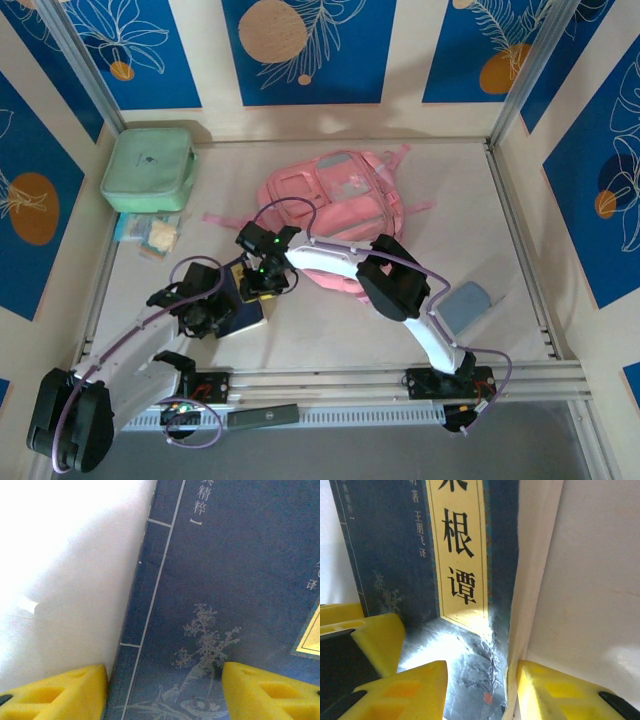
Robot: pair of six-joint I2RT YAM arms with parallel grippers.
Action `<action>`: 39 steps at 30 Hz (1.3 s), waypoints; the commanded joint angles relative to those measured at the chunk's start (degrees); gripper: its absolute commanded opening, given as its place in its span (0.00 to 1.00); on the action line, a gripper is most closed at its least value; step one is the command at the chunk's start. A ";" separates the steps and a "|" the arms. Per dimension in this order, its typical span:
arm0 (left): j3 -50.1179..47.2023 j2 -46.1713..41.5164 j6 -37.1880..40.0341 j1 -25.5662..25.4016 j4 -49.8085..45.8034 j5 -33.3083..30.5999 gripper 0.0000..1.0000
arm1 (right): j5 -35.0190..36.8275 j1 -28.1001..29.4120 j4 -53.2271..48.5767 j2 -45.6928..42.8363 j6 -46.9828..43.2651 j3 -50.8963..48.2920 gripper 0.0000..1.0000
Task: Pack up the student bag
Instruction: Pick up the book from the bottom-center of the table.
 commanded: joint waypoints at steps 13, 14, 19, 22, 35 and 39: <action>-2.70 -0.96 0.70 0.04 4.49 4.87 0.61 | -2.40 1.25 -0.42 -1.91 -0.84 1.81 0.23; -2.75 -0.94 0.71 0.04 4.65 5.02 0.61 | -1.58 1.41 -0.48 -1.86 -0.90 1.63 0.23; -2.84 -1.09 0.43 0.04 5.23 5.95 0.61 | -3.07 1.16 0.54 -1.60 -0.71 0.99 0.22; -2.53 -1.18 0.54 0.04 4.97 5.84 0.61 | -3.88 1.22 1.31 -2.30 -0.87 0.70 0.19; -2.40 -4.99 0.27 -0.09 2.24 5.30 0.61 | -5.98 1.33 2.20 -4.60 0.52 -0.32 0.06; -0.66 -6.12 0.37 0.03 -0.50 4.02 0.69 | -5.87 1.58 4.20 -7.51 0.80 -1.53 0.00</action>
